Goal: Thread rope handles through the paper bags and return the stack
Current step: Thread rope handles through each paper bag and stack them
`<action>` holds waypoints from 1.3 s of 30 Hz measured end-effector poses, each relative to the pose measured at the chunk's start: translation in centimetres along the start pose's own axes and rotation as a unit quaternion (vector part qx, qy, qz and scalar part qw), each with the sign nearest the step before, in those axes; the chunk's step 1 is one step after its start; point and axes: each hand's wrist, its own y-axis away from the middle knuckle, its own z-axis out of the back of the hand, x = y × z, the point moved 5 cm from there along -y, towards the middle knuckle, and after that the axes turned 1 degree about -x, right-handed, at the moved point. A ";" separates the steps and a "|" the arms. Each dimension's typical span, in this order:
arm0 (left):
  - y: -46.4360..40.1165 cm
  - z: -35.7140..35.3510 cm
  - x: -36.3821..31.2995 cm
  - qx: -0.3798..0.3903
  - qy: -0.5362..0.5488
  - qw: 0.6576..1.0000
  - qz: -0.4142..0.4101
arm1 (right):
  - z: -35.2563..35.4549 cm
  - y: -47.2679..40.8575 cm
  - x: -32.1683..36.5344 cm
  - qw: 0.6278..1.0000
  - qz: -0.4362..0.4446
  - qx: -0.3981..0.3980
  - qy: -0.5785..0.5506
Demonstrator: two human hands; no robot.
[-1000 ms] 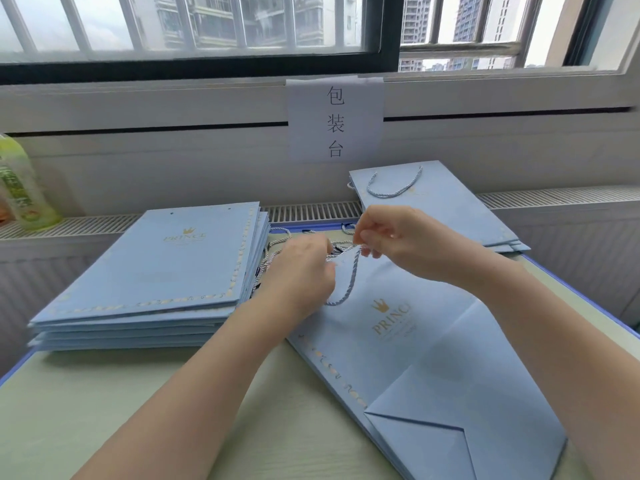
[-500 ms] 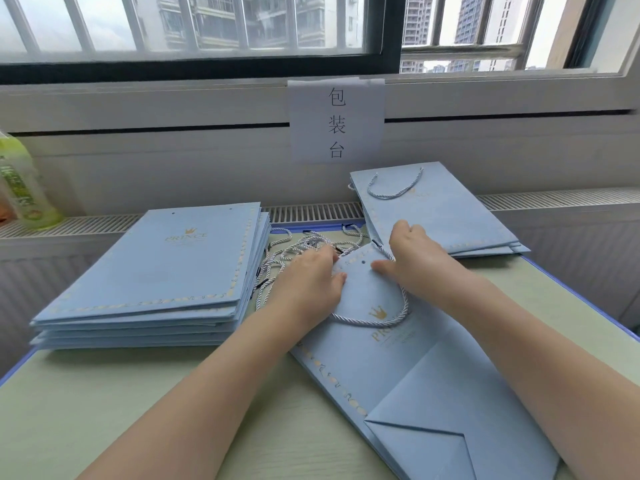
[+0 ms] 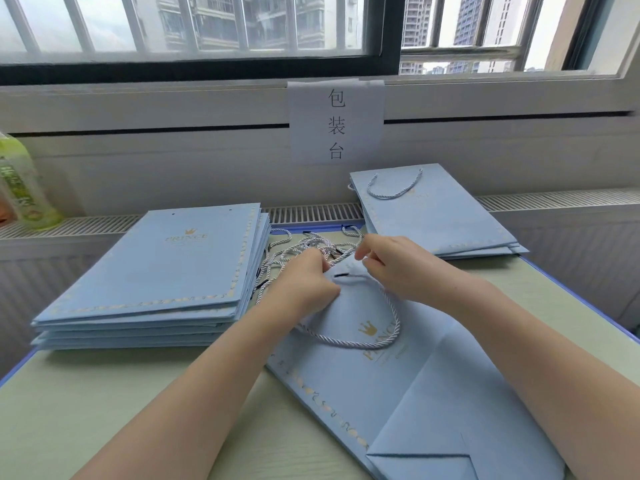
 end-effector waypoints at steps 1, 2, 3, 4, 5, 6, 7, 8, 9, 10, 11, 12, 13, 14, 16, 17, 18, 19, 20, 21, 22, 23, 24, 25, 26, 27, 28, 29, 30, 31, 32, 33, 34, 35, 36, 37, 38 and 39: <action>-0.1 0.0 0.0 0.001 0.020 1.000 0.003 | -0.3 0.0 0.2 1.000 0.020 0.012 0.009; -0.2 0.0 0.0 0.002 0.032 0.999 0.002 | -0.7 0.0 0.5 0.999 0.036 0.027 0.013; -0.3 0.0 0.0 0.002 0.037 0.999 0.000 | -1.0 0.0 0.7 0.998 0.049 0.040 0.012; -0.3 0.0 0.1 0.002 0.038 0.999 -0.001 | -1.2 0.1 0.9 0.997 0.057 0.047 0.014; -0.3 -0.1 0.1 0.003 0.039 0.999 -0.003 | -1.3 0.1 1.1 0.996 0.066 0.047 0.024; -0.4 -0.1 0.2 0.003 0.040 0.999 -0.006 | -1.3 0.1 1.3 0.996 0.072 0.046 0.036; -0.5 -0.2 0.3 0.001 0.040 0.999 -0.009 | -1.4 0.2 1.4 0.995 0.076 0.044 0.044; -0.6 -0.2 0.4 -0.003 0.038 0.999 -0.015 | -1.3 0.2 1.5 0.996 0.072 0.039 0.041; -0.7 -0.2 0.4 -0.008 0.033 0.999 -0.025 | -1.1 0.3 1.3 0.997 0.061 0.029 0.028; -0.7 -0.3 0.4 -0.015 0.022 0.999 -0.034 | -0.8 0.3 1.1 0.999 0.048 0.020 0.016; -0.7 -0.3 0.5 -0.025 0.010 0.999 -0.040 | -0.5 0.3 1.0 0.999 0.040 0.010 0.011; -0.8 -0.3 0.6 -0.035 0.005 0.999 -0.041 | -0.2 0.3 0.8 0.999 0.037 0.004 0.017; -0.8 -0.3 0.8 -0.042 0.009 0.998 -0.036 | 0.0 0.2 0.7 0.999 0.038 0.002 0.027; -0.8 -0.3 0.9 -0.047 0.019 0.998 -0.031 | 0.0 0.2 0.7 0.998 0.045 0.000 0.039; -0.9 -0.3 1.1 -0.054 0.029 0.998 -0.028 | 0.0 0.2 1.0 0.997 0.062 -0.006 0.053; -0.9 -0.3 1.1 -0.056 0.030 0.998 -0.028 | -0.2 0.1 1.1 0.996 0.066 -0.008 0.055; -0.8 -0.2 1.0 -0.059 0.035 0.997 -0.029 | -0.3 0.0 1.2 0.996 0.068 -0.011 0.058; -0.8 -0.1 0.9 -0.061 0.044 0.997 -0.031 | -0.4 -0.1 1.3 0.995 0.070 -0.015 0.063; -0.7 0.0 0.8 -0.063 0.055 0.996 -0.034 | -0.4 -0.2 1.4 0.995 0.071 -0.023 0.072; -0.7 0.1 0.6 -0.066 0.067 0.995 -0.040 | -0.3 -0.2 1.5 0.993 0.075 -0.035 0.082; -0.6 0.2 0.5 -0.070 0.078 0.993 -0.045 | -0.3 -0.2 1.7 0.991 0.081 -0.046 0.095; -0.6 0.3 0.3 -0.074 0.090 0.992 -0.047 | -0.2 -0.2 1.9 0.989 0.088 -0.057 0.105; -0.7 0.4 0.3 -0.076 0.102 0.991 -0.045 | -0.2 -0.2 2.1 0.987 0.097 -0.065 0.114; -0.7 0.5 0.3 -0.076 0.114 0.990 -0.038 | -0.2 -0.2 2.3 0.984 0.107 -0.072 0.121; -0.8 0.6 0.4 -0.075 0.127 0.989 -0.029 | -0.2 -0.1 2.4 0.983 0.114 -0.077 0.125; -0.9 0.7 0.5 -0.071 0.141 0.987 -0.021 | -0.2 -0.1 2.5 0.981 0.122 -0.083 0.123; -1.0 0.8 0.6 -0.065 0.155 0.986 -0.015 | -0.1 -0.1 2.6 0.981 0.130 -0.089 0.110; -1.0 0.9 0.6 -0.059 0.166 0.984 -0.012 | -0.1 0.0 2.8 0.981 0.140 -0.097 0.088; -0.9 0.9 0.5 -0.054 0.173 0.983 -0.012 | 0.0 0.1 2.9 0.981 0.149 -0.103 0.063; -0.9 1.0 0.5 -0.050 0.177 0.983 -0.013 | 0.1 0.2 3.0 0.981 0.155 -0.106 0.046; -0.8 1.0 0.4 -0.048 0.181 0.982 -0.014 | 0.0 0.2 3.1 0.981 0.157 -0.104 0.040; -0.7 1.0 0.3 -0.045 0.188 0.981 -0.013 | 0.0 0.1 3.0 0.981 0.157 -0.103 0.041; -0.6 1.1 0.2 -0.039 0.201 0.979 -0.010 | 0.0 0.1 2.8 0.981 0.153 -0.106 0.044; -0.4 1.1 0.1 -0.029 0.217 0.976 -0.004 | 0.0 0.0 2.6 0.981 0.150 -0.114 0.043; -0.3 1.2 0.0 -0.017 0.231 0.973 0.004 | 0.2 0.0 2.5 0.980 0.147 -0.128 0.032; -0.2 1.4 0.0 -0.007 0.245 0.969 0.012 | 0.5 0.0 2.4 0.979 0.145 -0.141 0.013; -0.1 1.6 0.1 0.001 0.262 0.965 0.023 | 0.7 0.0 2.3 0.978 0.143 -0.150 -0.010; 0.0 1.9 0.2 0.009 0.282 0.959 0.036 | 1.0 0.0 2.3 0.977 0.140 -0.155 -0.034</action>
